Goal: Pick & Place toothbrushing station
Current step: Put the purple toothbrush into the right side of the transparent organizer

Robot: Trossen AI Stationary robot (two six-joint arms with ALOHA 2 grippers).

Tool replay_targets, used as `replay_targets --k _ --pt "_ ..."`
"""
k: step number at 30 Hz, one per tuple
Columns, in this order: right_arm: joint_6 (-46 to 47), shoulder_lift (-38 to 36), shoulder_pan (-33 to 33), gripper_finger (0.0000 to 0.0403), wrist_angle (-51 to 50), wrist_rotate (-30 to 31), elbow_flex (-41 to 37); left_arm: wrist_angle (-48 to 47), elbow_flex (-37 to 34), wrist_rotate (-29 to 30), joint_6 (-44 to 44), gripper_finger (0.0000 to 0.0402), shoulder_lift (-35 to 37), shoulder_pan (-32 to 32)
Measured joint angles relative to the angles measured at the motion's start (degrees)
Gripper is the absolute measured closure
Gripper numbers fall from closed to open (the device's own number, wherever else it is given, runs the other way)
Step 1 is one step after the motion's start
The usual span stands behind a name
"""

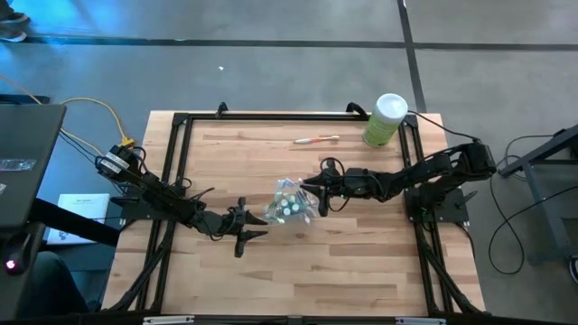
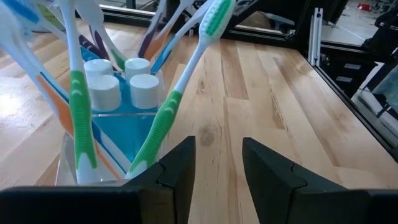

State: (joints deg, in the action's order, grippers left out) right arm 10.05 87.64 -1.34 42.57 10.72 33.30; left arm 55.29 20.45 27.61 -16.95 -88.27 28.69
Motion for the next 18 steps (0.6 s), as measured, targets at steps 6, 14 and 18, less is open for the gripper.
replay_targets --k 6,14,18 --pt "-1.8 0.0 0.3 0.0315 3.3 0.0 0.0 0.0 0.0 0.0 0.0 0.0273 0.0 0.0" --pt "-2.9 -0.1 1.2 0.0326 8.7 -0.1 0.0 0.0 0.0 0.0 0.0 0.0273 0.0 0.0" --pt "-7.5 -0.3 1.4 0.0327 10.7 0.3 0.0 0.0 0.0 0.0 0.0 0.0273 0.0 0.0"
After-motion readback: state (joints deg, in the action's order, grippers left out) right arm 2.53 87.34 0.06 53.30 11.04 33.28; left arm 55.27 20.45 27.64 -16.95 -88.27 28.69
